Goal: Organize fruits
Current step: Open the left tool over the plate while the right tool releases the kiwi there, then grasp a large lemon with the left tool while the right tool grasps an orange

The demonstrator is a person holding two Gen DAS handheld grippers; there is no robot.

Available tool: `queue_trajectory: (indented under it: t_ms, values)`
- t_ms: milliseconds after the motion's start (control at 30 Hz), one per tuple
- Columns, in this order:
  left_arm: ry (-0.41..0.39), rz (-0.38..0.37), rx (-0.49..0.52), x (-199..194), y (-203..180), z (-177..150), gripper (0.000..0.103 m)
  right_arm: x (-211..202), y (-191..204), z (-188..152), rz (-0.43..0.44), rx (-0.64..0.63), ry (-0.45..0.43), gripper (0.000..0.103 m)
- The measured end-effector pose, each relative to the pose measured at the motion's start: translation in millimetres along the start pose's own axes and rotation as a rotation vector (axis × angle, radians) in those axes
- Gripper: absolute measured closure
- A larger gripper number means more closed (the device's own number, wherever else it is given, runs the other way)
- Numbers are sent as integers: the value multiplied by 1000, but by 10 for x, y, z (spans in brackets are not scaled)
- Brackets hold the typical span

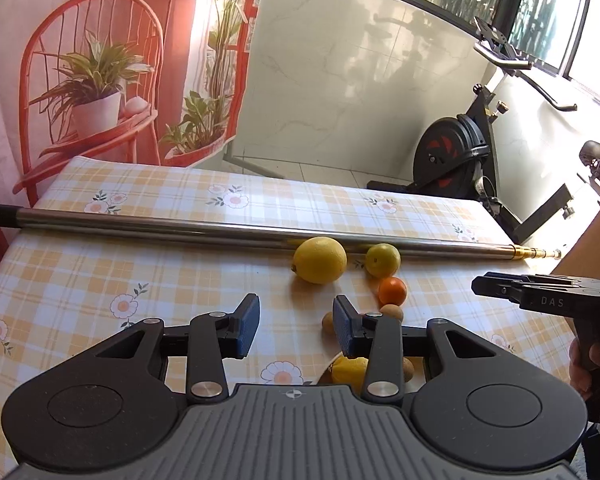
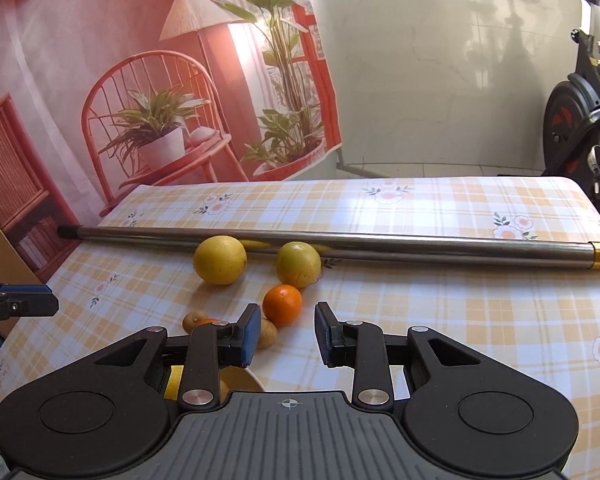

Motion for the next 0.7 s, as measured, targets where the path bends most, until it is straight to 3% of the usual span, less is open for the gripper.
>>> queue_trajectory:
  t_ms: [333,567,600,700]
  values:
    - [15,-7,-46,245,7,41,61,115,-60,-63,-17,2,13,74]
    - [22,-34,-23,502,-86,153,61,238,-96,-81,-16,9,26,74]
    - [21,-38,-21,545,-107,173,59,256,-107,-77,-17,9,27,74]
    - [16,-42,-28,691,-149,222,40,317,-138,-68,-19,13,30,74]
Point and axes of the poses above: each gripper's, at about its wrist camera, not at the fingertips, and x roughly the way its jaws point, y to its left, z to its top, the point moved 1 cm from there along x, roughly the way its jaws point, and after that the axes turned 10 degrees about -y, right-handed, at the moved point
